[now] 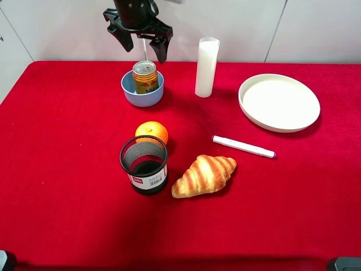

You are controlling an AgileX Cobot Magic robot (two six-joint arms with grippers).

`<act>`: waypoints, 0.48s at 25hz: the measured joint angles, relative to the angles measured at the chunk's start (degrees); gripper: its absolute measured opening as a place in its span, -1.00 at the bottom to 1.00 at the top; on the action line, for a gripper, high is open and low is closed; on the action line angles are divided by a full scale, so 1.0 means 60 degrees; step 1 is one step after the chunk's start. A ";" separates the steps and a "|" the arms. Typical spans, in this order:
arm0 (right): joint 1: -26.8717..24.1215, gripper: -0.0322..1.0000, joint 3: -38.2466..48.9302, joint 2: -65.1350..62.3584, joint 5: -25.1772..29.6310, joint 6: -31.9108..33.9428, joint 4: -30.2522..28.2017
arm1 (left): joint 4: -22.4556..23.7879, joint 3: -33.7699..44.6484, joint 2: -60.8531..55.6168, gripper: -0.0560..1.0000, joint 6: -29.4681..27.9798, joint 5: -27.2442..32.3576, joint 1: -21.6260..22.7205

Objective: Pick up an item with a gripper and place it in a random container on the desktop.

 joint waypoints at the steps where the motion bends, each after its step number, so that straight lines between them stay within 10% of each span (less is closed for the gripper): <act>1: 0.0000 0.41 0.0000 0.0000 0.0000 0.0000 0.0000 | 0.0000 0.0000 -0.0069 0.80 0.0000 0.0000 -0.0060; 12: 0.0000 0.41 0.0000 0.0000 0.0000 0.0000 0.0000 | 0.0032 0.0179 -0.1279 0.80 0.0000 0.0018 -0.0469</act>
